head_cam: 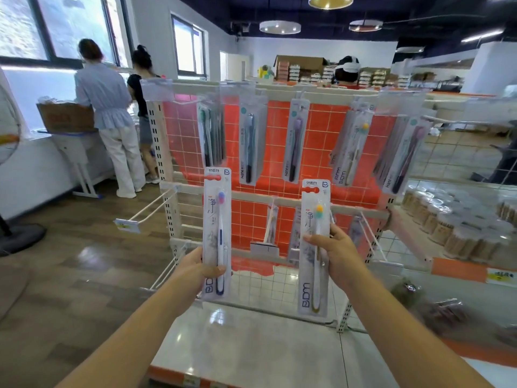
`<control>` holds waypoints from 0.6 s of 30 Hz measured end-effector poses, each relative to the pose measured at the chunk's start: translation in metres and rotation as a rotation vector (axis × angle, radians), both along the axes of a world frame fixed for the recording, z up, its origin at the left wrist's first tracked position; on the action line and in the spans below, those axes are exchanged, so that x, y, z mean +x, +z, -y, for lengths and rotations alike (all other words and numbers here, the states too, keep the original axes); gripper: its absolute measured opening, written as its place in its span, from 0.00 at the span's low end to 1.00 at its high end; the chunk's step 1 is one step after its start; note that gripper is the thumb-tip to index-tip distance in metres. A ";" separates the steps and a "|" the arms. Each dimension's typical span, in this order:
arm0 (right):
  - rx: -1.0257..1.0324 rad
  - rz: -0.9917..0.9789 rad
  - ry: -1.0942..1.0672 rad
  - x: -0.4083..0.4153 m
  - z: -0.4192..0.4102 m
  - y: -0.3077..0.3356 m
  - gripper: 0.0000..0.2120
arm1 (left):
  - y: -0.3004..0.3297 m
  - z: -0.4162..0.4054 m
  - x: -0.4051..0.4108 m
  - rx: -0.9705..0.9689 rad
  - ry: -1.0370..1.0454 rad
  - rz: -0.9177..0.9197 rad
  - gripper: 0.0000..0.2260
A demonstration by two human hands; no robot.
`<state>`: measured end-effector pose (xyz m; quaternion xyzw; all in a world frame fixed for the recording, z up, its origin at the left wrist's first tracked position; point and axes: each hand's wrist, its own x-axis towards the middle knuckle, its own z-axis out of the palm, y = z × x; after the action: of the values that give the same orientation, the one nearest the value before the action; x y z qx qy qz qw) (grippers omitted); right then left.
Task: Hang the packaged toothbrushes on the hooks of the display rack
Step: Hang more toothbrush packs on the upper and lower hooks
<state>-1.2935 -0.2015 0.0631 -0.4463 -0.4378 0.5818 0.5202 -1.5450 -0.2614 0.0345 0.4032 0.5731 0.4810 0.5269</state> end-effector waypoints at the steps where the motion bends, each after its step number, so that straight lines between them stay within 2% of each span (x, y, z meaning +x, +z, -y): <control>1: -0.004 0.000 -0.013 0.002 0.000 0.000 0.11 | 0.001 0.000 0.002 0.006 -0.004 0.004 0.16; 18: 0.001 -0.129 -0.094 0.049 0.009 -0.001 0.11 | 0.004 -0.012 0.045 0.038 -0.091 -0.020 0.18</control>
<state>-1.2448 -0.2107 0.0624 -0.4278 -0.3823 0.5839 0.5743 -1.4998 -0.2496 0.0387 0.4436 0.5503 0.4632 0.5346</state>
